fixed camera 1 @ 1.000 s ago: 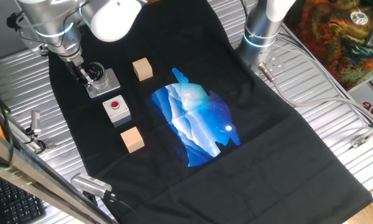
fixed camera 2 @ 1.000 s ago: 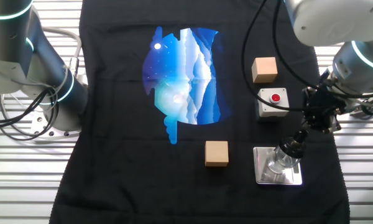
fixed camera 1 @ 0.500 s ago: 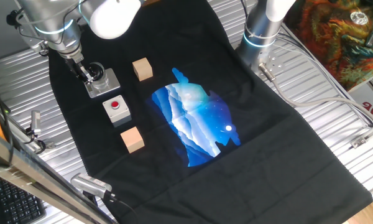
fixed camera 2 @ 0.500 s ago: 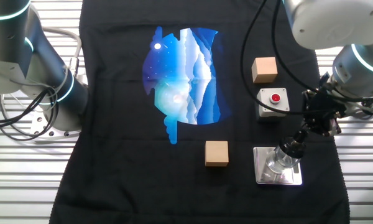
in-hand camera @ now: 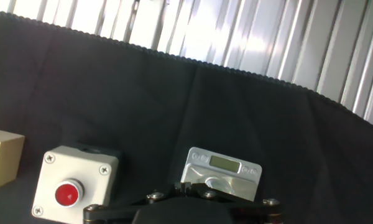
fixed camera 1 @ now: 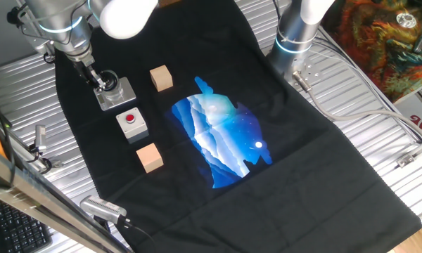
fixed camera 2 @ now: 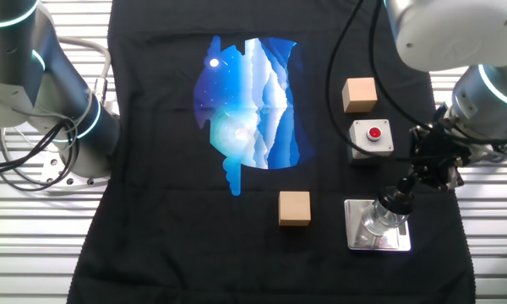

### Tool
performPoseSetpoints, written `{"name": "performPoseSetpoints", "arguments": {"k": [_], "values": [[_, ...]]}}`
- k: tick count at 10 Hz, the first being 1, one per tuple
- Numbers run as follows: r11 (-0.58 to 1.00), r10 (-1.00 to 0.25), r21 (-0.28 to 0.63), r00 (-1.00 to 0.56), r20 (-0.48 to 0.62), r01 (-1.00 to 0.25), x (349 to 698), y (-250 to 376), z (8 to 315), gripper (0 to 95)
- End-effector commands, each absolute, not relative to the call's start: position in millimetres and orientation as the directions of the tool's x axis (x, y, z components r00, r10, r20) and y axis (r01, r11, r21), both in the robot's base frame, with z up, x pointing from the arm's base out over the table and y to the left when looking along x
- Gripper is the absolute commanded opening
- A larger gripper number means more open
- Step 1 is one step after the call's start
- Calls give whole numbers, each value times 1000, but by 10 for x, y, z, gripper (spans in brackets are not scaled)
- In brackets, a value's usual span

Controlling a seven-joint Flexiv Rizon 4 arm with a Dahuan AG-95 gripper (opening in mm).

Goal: Screw the lid onto the jar

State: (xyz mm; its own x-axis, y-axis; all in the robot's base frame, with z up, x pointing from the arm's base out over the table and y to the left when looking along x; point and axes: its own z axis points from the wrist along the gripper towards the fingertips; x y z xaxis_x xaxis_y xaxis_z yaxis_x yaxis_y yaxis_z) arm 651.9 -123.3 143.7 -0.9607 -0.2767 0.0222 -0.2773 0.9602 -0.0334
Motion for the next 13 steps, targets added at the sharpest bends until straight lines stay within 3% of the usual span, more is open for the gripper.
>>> {"name": "performPoseSetpoints", "arguments": {"k": [1, 13], "values": [[960, -276, -35, -961, 26, -277, 6522, -1235, 1436, 0], [989, -146, 19, -989, 21, -146, 6621, -1055, 1386, 0]]}}
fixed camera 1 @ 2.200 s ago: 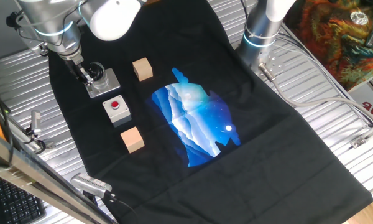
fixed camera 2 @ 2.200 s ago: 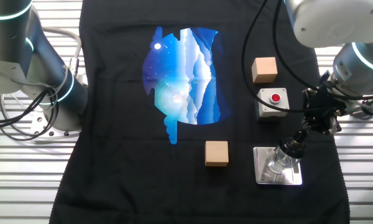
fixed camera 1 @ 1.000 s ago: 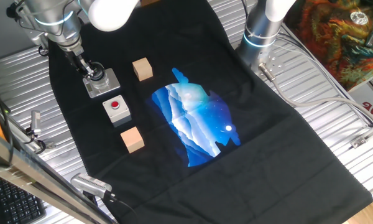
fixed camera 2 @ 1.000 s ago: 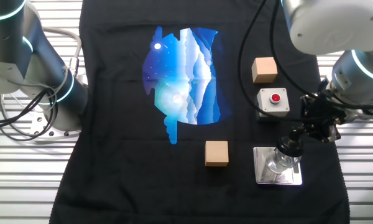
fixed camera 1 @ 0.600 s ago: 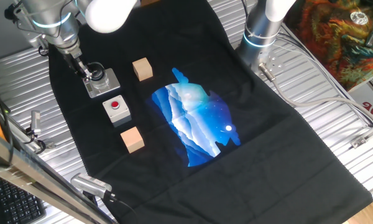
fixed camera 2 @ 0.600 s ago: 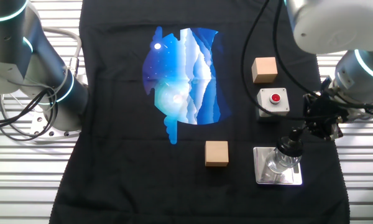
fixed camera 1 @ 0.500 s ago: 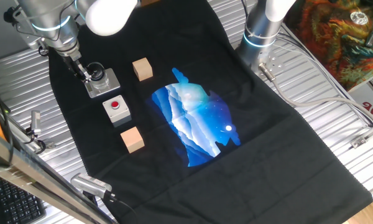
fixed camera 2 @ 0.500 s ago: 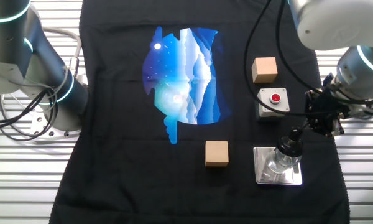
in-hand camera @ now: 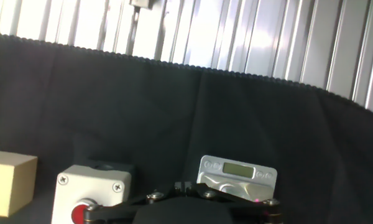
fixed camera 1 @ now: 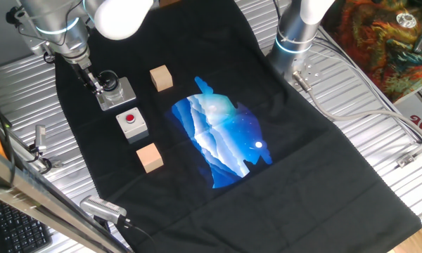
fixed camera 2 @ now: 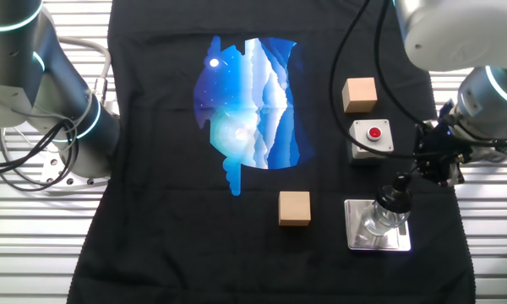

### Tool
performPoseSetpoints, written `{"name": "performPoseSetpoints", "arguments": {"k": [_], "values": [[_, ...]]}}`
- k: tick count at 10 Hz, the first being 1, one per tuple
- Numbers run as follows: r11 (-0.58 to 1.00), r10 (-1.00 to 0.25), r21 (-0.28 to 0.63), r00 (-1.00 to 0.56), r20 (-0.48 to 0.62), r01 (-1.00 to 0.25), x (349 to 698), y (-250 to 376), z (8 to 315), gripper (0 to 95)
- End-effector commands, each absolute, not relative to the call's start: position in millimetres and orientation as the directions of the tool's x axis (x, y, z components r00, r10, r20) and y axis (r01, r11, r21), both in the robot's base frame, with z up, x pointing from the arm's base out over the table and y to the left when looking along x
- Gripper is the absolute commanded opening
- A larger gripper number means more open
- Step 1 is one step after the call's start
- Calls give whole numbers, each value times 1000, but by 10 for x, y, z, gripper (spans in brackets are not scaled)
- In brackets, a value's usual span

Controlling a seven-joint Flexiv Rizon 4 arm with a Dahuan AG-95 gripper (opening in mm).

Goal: Screw the lid onto the jar

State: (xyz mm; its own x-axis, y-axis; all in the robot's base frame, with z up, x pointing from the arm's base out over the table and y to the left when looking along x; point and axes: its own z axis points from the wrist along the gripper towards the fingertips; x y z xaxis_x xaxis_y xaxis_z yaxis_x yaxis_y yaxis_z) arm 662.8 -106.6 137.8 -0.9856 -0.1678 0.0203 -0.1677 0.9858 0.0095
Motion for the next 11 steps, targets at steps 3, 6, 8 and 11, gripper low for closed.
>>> {"name": "performPoseSetpoints", "arguments": {"k": [3, 6, 8, 11], "values": [[992, -128, 16, -992, 19, -128, 6586, -1026, 1415, 0], [994, -112, 3, -994, 10, -112, 6407, -934, 1341, 0], [994, -111, 0, -994, 10, -111, 6340, -949, 1325, 0], [994, -111, -6, -994, 13, -111, 6293, -963, 1307, 0]]}}
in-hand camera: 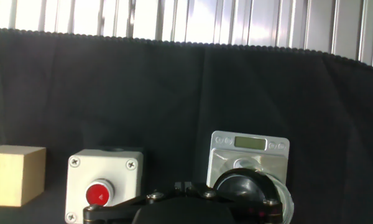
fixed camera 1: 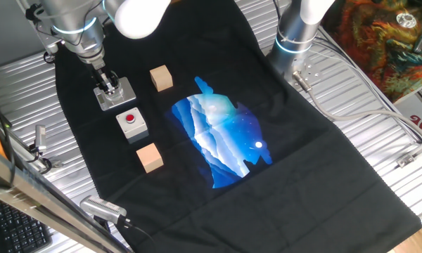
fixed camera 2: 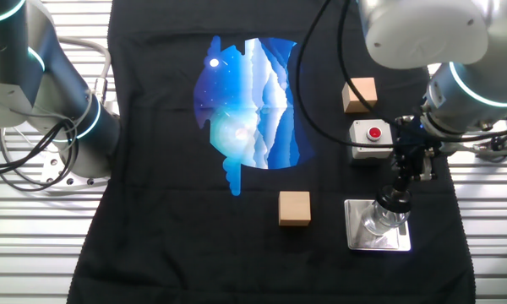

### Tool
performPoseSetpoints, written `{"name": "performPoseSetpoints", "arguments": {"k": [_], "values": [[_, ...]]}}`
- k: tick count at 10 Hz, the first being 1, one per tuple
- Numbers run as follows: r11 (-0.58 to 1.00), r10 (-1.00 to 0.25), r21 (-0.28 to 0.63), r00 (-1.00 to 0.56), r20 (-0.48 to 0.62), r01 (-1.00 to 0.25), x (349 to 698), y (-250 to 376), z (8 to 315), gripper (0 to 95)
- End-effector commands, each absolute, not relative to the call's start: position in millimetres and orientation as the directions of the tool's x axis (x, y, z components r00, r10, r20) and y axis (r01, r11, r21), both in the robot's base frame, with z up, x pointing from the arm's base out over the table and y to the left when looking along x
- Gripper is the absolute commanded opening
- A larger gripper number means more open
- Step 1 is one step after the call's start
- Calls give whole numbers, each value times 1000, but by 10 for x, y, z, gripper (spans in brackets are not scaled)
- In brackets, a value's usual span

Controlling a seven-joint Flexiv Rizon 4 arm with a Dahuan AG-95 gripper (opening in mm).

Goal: Screw the lid onto the jar

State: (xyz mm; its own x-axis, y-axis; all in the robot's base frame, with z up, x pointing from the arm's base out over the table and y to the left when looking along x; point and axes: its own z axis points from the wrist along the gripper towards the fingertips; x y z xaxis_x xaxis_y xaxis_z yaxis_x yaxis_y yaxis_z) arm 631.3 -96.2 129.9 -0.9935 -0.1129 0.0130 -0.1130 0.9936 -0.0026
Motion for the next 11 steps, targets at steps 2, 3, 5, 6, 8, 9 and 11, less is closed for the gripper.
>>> {"name": "performPoseSetpoints", "arguments": {"k": [2, 3, 5, 6, 8, 9, 11], "values": [[994, -112, -5, -994, 13, -112, 6292, -963, 1311, 0], [994, -112, -10, -994, 15, -113, 6290, -962, 1321, 0], [993, -114, -17, -993, 20, -114, 6281, -955, 1381, 0], [994, -112, -16, -993, 23, -112, 6274, -950, 1414, 0], [993, -113, -18, -993, 22, -113, 6270, -953, 1423, 0], [993, -115, -19, -993, 22, -115, 6270, -954, 1424, 0], [992, -122, -21, -992, 22, -123, 6267, -963, 1426, 0]]}}
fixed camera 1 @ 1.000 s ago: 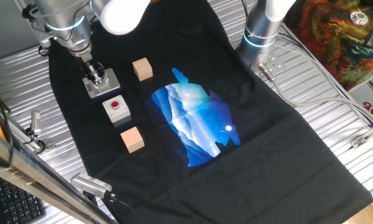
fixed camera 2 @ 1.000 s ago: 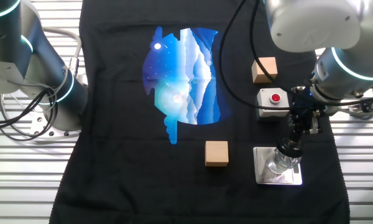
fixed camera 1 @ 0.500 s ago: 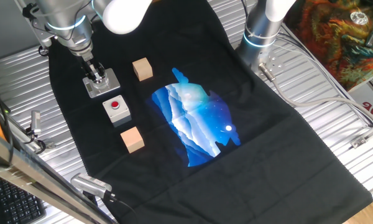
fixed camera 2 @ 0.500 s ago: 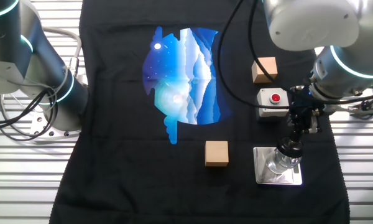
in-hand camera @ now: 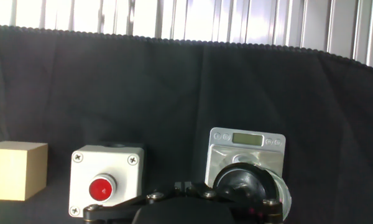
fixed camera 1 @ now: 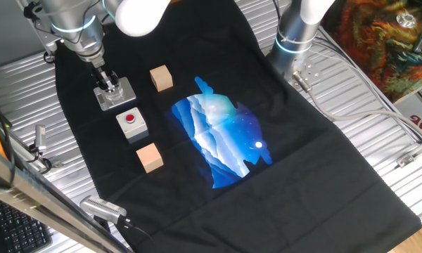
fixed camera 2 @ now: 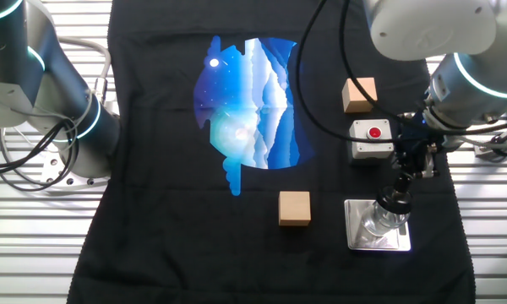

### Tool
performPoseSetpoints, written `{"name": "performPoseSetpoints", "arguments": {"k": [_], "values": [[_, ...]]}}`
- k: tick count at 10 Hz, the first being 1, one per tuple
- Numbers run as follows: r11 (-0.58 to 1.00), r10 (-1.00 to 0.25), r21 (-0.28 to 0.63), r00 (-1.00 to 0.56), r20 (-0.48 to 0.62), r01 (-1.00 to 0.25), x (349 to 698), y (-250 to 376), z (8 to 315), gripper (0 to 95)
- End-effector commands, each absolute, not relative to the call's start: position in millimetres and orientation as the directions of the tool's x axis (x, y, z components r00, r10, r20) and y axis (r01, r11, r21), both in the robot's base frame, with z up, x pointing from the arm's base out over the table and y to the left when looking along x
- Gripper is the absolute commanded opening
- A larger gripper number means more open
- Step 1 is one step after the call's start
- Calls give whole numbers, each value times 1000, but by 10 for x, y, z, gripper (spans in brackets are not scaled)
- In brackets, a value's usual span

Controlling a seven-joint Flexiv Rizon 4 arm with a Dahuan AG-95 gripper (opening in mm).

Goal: Screw the lid onto the jar

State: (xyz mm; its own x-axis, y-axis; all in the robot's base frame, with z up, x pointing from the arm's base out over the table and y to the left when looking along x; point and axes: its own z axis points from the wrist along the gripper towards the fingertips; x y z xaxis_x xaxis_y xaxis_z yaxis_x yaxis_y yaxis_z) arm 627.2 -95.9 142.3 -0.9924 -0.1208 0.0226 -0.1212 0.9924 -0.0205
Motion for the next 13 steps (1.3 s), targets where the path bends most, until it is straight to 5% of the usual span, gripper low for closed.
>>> {"name": "performPoseSetpoints", "arguments": {"k": [1, 13], "values": [[992, -125, -22, -992, 22, -126, 6267, -968, 1421, 0], [986, -161, -39, -987, 24, -162, 6223, -1128, 1446, 0]]}}
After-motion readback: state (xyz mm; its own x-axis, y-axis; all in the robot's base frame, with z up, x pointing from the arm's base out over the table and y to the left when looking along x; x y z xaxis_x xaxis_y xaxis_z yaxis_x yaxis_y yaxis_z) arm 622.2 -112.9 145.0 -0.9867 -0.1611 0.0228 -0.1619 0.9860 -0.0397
